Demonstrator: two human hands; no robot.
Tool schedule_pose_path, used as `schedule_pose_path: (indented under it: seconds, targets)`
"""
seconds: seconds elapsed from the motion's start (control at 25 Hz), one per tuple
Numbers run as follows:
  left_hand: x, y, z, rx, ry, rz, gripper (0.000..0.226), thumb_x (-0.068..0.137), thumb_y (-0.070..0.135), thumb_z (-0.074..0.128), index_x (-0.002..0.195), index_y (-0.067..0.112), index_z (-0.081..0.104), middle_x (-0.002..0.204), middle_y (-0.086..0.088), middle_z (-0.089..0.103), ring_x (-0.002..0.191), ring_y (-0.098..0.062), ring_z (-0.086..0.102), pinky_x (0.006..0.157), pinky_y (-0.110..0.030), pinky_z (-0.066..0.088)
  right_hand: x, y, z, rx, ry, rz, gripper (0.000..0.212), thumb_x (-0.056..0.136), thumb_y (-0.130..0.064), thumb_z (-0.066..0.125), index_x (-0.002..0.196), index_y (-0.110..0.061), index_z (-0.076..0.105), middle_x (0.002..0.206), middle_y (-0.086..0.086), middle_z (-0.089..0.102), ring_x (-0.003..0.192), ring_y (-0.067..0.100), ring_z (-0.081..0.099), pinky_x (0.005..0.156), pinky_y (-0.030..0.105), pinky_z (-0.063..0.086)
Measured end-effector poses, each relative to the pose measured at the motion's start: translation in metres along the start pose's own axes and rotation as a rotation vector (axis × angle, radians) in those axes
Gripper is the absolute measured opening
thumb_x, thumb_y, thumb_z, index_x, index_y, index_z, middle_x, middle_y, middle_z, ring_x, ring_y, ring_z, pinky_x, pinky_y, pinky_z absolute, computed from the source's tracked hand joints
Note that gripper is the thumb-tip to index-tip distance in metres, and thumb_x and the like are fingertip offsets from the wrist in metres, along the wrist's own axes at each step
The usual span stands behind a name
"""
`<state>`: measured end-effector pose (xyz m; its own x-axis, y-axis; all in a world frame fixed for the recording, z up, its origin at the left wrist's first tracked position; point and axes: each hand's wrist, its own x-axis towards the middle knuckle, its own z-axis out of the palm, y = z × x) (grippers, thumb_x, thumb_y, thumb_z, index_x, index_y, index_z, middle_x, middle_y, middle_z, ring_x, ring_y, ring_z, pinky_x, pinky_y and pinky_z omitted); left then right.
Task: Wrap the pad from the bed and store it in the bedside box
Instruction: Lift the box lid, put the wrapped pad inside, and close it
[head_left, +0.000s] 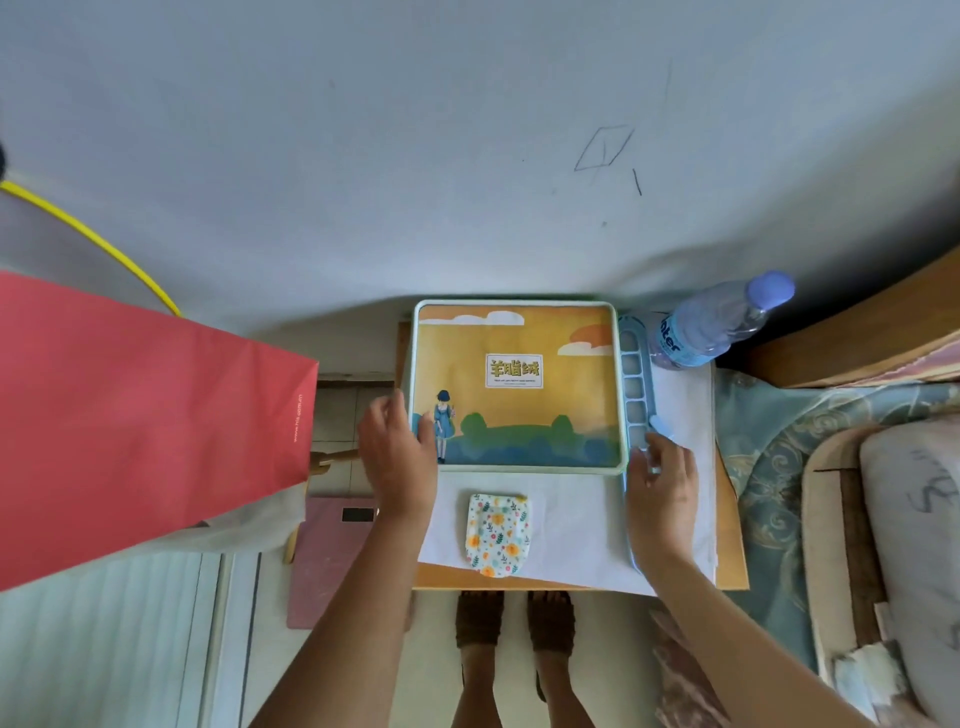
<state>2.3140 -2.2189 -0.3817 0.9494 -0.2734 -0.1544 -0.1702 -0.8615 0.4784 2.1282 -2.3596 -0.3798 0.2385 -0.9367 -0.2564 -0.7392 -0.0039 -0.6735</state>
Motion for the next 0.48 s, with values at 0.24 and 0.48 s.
schedule_pose_path:
  seconds: [0.24, 0.48]
  targets:
    - [0.038, 0.009, 0.02, -0.044, 0.018, -0.068, 0.032, 0.09, 0.016, 0.058, 0.115, -0.003, 0.061, 0.113, -0.025, 0.06, 0.107, -0.037, 0.052, 0.087, -0.042, 0.045, 0.065, -0.043, 0.03, -0.156, -0.032, 0.011, 0.023, 0.09, -0.005, 0.05, 0.105, 0.005, 0.065, 0.112, 0.024, 0.059, 0.101, 0.037, 0.053, 0.084, 0.038, 0.044]
    - [0.043, 0.006, 0.021, -0.138, 0.062, -0.124, 0.022, 0.089, 0.011, 0.059, 0.106, 0.0, 0.069, 0.101, -0.022, 0.068, 0.092, -0.036, 0.06, 0.075, -0.035, 0.046, 0.067, -0.059, 0.035, -0.475, -0.109, 0.011, 0.028, 0.089, 0.009, 0.039, 0.111, 0.008, 0.056, 0.118, 0.026, 0.055, 0.108, 0.038, 0.051, 0.089, 0.041, 0.046]
